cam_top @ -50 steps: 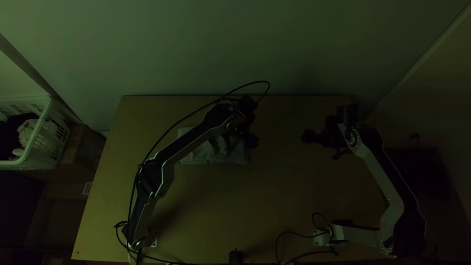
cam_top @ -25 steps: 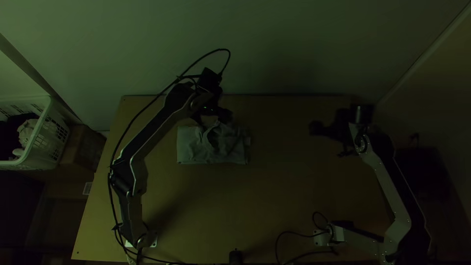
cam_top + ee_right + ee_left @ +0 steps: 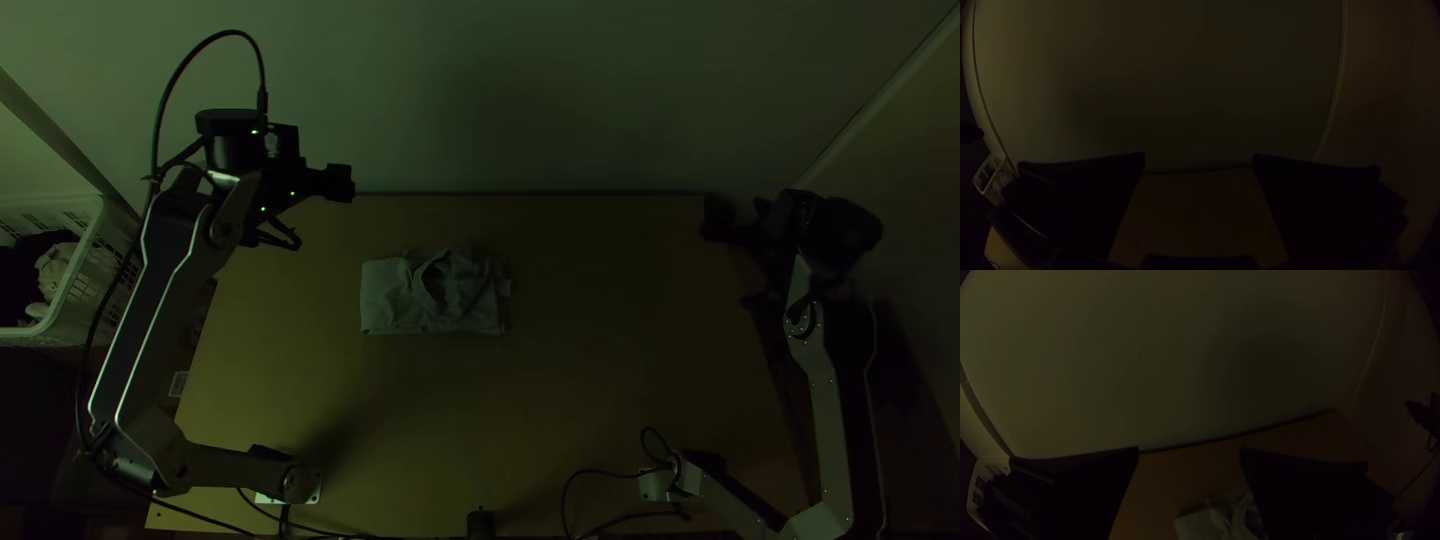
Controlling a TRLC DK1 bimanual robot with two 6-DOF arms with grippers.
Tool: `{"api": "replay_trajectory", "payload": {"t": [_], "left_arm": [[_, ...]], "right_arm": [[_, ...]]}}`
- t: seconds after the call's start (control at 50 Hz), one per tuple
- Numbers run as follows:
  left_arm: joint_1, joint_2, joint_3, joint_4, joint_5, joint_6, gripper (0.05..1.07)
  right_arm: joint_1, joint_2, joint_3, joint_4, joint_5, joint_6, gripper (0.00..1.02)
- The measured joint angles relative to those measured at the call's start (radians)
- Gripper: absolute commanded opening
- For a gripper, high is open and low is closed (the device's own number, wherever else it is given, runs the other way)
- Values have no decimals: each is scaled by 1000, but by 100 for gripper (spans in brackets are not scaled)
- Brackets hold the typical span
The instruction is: Fold the t-shirt
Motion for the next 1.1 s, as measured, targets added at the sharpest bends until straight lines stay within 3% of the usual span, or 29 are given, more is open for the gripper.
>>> {"api": "replay_trajectory", "payload": {"t": [0.4, 0.56, 0.86, 1.1], "left_arm": [[195, -427, -437, 230, 3, 79, 102], [238, -583, -602, 337, 3, 90, 102], [253, -921, -946, 628, 6, 90, 102], [253, -1202, -1217, 725, 24, 106, 102]], "right_arm": [[-27, -232, -149, 285, 72, -118, 99], [-29, -331, -271, 476, 103, -141, 99], [-27, -491, -464, 618, 123, -145, 99], [-16, -620, -621, 691, 123, -186, 99]]}}
